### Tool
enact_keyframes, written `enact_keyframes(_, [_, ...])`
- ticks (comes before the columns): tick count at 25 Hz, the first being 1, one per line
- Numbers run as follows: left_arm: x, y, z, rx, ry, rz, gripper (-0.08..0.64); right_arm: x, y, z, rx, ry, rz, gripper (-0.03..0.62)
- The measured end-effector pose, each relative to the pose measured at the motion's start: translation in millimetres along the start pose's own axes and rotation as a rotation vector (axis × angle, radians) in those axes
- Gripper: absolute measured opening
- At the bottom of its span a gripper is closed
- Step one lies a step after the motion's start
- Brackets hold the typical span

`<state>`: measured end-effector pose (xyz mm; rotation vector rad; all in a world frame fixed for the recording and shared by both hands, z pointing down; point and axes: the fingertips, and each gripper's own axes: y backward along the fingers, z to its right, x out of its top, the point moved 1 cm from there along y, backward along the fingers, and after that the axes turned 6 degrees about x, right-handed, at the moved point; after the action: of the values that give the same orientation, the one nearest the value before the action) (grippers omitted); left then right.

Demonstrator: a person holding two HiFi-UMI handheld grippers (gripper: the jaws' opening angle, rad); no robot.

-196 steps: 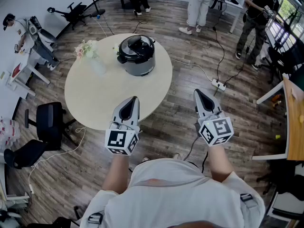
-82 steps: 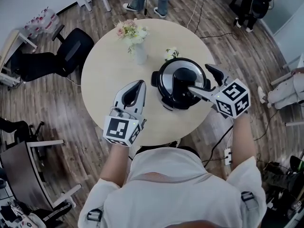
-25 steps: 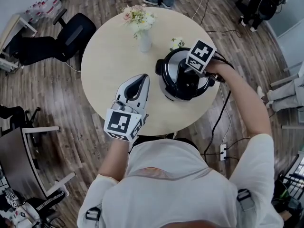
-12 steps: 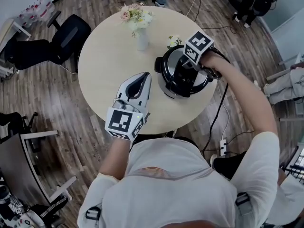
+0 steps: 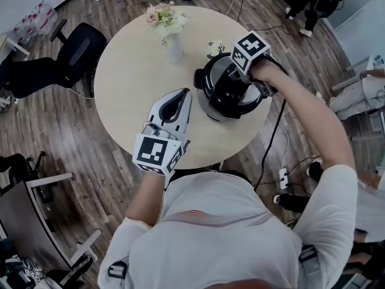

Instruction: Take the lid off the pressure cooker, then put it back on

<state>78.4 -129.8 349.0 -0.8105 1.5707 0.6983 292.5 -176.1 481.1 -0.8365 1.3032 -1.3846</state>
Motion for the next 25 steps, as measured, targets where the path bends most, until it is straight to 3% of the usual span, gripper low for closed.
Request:
enact_keyframes(6, [-1,3,-3,-0.009,0.002,-0.006,0.006,-1,0,-1,0.026,0.056,0.039,0.275])
enact_keyframes(14, [-1,6,-4,-0.001,0.005,-0.009,0.006,-1,-5,-5,0.074,0.114,-0.019,0.276])
enact_keyframes(19, [-4,2,-3,0.002,0.005,-0.016,0.006,-4,-11,-6,0.028,0.188,-0.053,0.28])
enact_keyframes(25, [-7,-2,-3,0.005,0.004,-0.021,0.006,-4,-11,-5,0.021,0.199,-0.044,0.28])
